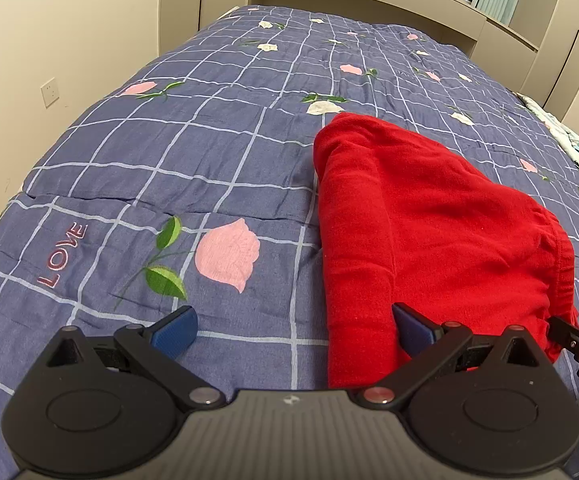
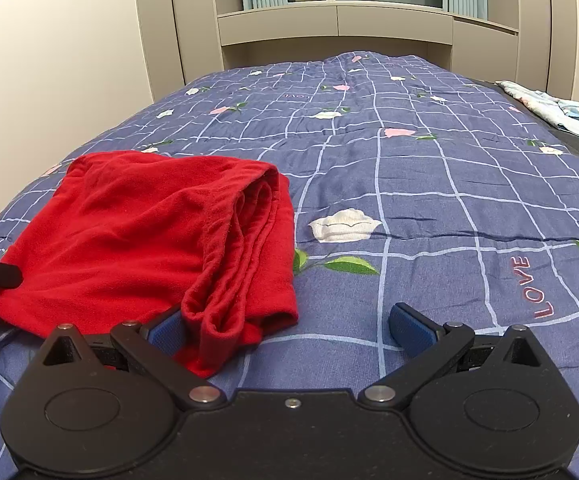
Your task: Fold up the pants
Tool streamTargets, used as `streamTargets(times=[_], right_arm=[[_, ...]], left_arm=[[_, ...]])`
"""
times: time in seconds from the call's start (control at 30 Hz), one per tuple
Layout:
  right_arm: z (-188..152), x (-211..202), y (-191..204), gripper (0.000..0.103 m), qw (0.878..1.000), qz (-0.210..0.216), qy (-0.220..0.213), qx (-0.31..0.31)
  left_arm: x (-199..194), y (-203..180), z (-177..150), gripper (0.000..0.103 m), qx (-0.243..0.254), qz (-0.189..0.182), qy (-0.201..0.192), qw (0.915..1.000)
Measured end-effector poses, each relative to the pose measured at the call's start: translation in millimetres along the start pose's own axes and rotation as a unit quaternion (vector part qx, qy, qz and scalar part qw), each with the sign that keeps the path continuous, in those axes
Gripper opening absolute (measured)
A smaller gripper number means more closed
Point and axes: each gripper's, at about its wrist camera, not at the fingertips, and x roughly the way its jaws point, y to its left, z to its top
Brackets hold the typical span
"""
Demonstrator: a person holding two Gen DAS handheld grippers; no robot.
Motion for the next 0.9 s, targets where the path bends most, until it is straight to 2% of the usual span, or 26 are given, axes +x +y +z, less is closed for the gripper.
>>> streamTargets(times=[0.5,0.67,0.9], right_arm=[[2.4,-1.7,-0.2,0.103,1.000,0.002,0.004,0.002],[15.9,-10.1,-5.8,0.103,0.999,0.041,0.002,0.026],[48.0,2.4,2.1,0.103,0.997,0.074,0.026,0.003]], left_arm=[[-0.8,1.1,4.1,0.103,-0.004,-0.005,0.007,1.0000],[-5.0,0.2,16.2,0.103,0.000,-0.019,0.010,0.9998],[1.4,-7.7,32.9,0.103,0.013,-0.042,0.002,0.9990]])
